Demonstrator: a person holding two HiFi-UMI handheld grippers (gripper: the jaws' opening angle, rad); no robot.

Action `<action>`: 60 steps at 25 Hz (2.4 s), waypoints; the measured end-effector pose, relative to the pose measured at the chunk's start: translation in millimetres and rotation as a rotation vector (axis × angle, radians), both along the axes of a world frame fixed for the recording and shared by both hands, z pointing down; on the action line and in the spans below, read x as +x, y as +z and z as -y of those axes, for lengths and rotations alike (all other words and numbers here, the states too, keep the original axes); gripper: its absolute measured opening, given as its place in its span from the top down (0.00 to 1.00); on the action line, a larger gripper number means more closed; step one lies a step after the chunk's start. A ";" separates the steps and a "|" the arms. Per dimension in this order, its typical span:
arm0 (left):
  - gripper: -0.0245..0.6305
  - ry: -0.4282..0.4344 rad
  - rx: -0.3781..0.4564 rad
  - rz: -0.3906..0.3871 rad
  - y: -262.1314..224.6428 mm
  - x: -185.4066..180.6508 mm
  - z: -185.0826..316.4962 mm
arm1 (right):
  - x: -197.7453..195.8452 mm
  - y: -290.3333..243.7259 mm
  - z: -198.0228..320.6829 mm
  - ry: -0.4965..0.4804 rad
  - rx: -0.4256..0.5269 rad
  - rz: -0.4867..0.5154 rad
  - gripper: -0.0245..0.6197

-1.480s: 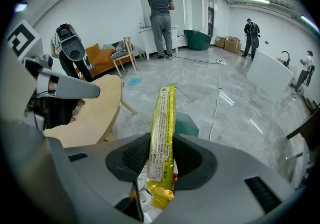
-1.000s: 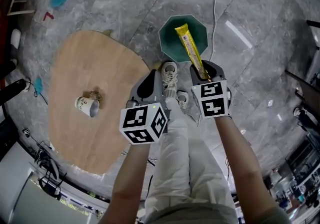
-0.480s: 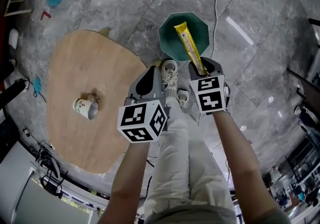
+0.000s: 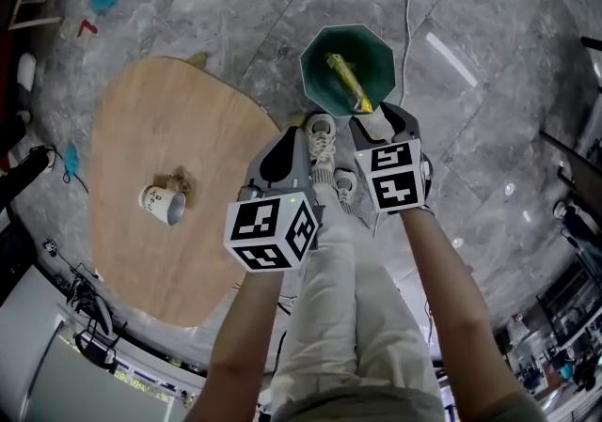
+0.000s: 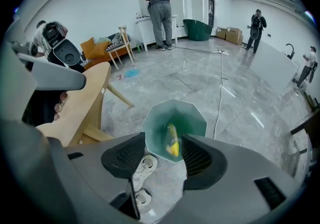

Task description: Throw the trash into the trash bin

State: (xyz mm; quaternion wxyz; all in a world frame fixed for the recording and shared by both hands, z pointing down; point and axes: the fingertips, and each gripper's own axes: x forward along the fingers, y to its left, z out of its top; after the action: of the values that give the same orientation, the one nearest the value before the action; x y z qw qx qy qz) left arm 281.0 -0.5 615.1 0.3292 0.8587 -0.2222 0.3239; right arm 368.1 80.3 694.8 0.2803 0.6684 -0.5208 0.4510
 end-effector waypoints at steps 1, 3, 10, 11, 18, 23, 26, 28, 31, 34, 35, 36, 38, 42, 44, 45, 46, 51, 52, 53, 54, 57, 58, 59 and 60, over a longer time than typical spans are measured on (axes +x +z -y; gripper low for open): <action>0.96 -0.001 0.001 0.000 0.0 -0.2 0.5 | -0.3 -0.1 -0.2 0.001 0.000 0.001 0.66; 0.96 -0.003 0.003 0.000 0.1 -0.6 1.9 | -1.2 -0.3 -1.0 0.000 -0.002 0.002 0.66; 0.96 -0.009 0.010 -0.003 -2.1 -0.7 3.4 | -3.1 -2.8 -3.5 0.000 0.001 0.002 0.66; 0.96 -0.009 0.010 -0.004 -2.5 -0.6 3.2 | -3.2 -3.3 -3.2 -0.001 0.002 0.002 0.66; 0.96 -0.009 0.010 -0.007 -6.2 0.3 1.9 | -0.8 -10.2 -0.1 0.000 0.011 -0.008 0.66; 0.96 -0.008 0.013 -0.011 -8.5 1.0 0.9 | -0.9 -14.3 0.5 0.002 0.018 -0.012 0.67; 0.96 -0.010 0.014 -0.011 -9.1 0.4 1.0 | -1.7 -16.6 1.3 0.004 0.023 -0.015 0.67; 0.96 -0.012 0.015 -0.012 -10.4 0.3 1.0 | -1.6 -19.1 1.8 0.006 0.028 -0.018 0.67; 0.96 -0.013 0.017 -0.014 -13.1 0.6 1.4 | -0.5 -24.0 2.7 0.009 0.035 -0.027 0.69; 0.96 -0.012 0.018 -0.016 -14.7 0.3 0.9 | 1.8 -28.6 2.1 0.018 0.041 -0.049 0.80; 0.96 -0.012 0.019 -0.016 -15.4 0.3 0.7 | 2.7 -30.2 1.8 0.022 0.043 -0.056 0.85; 0.96 -0.011 0.020 -0.018 -16.4 0.5 0.3 | 3.4 -31.8 1.6 0.024 0.046 -0.062 0.89; 0.96 -0.008 0.022 -0.021 -18.7 1.3 -0.6 | 4.2 -35.0 1.6 0.026 0.050 -0.065 0.93; 0.96 -0.005 0.024 -0.025 -22.0 2.1 -2.2 | 4.7 -40.8 2.6 0.023 0.057 -0.069 0.94; 0.96 -0.005 0.027 -0.026 -24.2 1.6 -3.1 | 4.5 -44.9 2.6 0.022 0.061 -0.074 0.94; 0.96 -0.005 0.030 -0.025 -25.7 1.2 -3.5 | 4.2 -47.2 2.3 0.022 0.062 -0.075 0.94; 0.96 -0.003 0.036 -0.021 -27.2 0.8 -3.8 | 3.8 -49.6 1.9 0.022 0.063 -0.076 0.94; 0.96 -0.010 0.049 -0.017 -36.4 -0.7 -4.0 | 0.6 -61.9 -1.2 0.022 0.073 -0.077 0.94; 0.96 -0.013 0.046 -0.023 -38.9 -0.8 -4.4 | -0.6 -64.9 -2.1 0.021 0.076 -0.076 0.94; 0.96 -0.014 0.045 -0.027 -41.5 -1.2 -4.9 | -1.8 -68.2 -3.0 0.021 0.079 -0.076 0.94; 0.96 -0.014 0.046 -0.030 -44.0 -1.8 -5.5 | -3.0 -71.9 -4.0 0.022 0.083 -0.077 0.94; 0.96 -0.021 0.046 -0.035 -52.5 -4.7 -7.9 | -5.8 -84.5 -7.0 0.022 0.093 -0.081 0.94; 0.96 -0.025 0.046 -0.037 -55.6 -5.7 -8.6 | -6.4 -88.9 -7.5 0.020 0.097 -0.083 0.94; 0.96 -0.028 0.047 -0.039 -58.7 -6.6 -9.5 | -7.1 -93.3 -7.9 0.019 0.102 -0.084 0.94; 0.96 -0.030 0.048 -0.041 -61.7 -7.7 -10.6 | -7.9 -97.5 -8.6 0.019 0.106 -0.086 0.94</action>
State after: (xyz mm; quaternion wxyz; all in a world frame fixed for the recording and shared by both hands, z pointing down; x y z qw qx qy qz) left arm 273.3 10.1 553.5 0.3178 0.8694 -0.2357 0.2959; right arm 360.3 88.9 597.2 0.2622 0.7059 -0.5252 0.3963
